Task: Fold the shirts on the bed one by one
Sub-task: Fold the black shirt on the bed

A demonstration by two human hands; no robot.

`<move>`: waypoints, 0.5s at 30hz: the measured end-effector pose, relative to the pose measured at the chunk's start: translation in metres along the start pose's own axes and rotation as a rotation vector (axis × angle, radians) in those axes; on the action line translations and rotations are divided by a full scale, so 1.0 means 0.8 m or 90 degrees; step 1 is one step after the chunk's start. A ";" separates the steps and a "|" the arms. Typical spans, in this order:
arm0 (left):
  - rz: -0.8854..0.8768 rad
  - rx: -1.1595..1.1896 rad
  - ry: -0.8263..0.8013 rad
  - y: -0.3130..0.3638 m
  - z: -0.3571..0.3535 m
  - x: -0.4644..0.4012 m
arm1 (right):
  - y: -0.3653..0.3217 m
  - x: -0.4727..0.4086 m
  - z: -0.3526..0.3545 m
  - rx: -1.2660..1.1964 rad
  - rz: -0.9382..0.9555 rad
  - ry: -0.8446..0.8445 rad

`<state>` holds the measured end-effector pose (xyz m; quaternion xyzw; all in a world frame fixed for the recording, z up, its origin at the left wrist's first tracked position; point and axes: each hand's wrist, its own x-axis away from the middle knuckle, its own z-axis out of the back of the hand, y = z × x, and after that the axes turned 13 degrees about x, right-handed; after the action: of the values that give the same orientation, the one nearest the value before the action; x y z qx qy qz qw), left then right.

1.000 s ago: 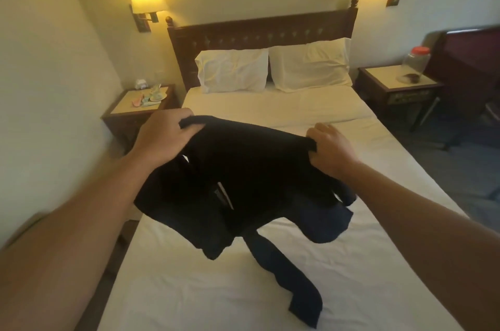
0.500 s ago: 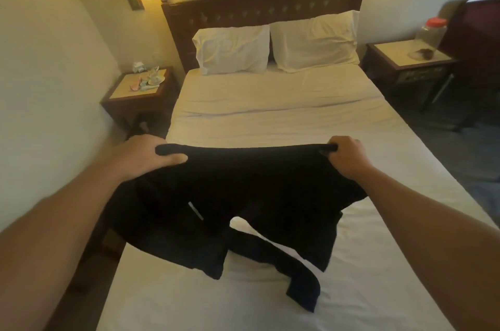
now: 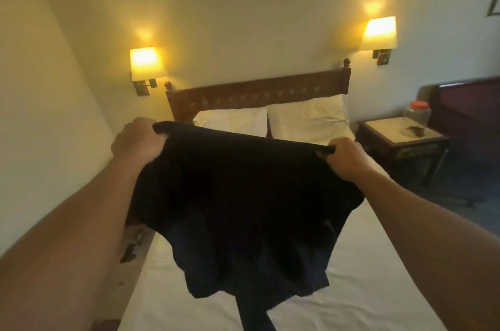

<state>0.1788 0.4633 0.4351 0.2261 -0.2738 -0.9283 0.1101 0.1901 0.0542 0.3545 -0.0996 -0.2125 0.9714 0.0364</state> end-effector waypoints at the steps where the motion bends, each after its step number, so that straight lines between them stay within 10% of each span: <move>1: -0.012 0.024 0.029 0.016 0.020 -0.029 | -0.013 -0.020 0.014 -0.006 0.010 0.038; 9: -0.174 0.131 0.286 0.107 0.150 -0.127 | -0.107 -0.107 0.121 -0.038 0.070 0.330; 15: -0.264 0.137 0.069 0.032 0.159 -0.061 | -0.077 -0.061 0.074 -0.033 0.081 0.292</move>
<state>0.1624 0.5160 0.5618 0.3370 -0.3124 -0.8832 -0.0931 0.2275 0.0807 0.4417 -0.3316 -0.2164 0.9180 0.0195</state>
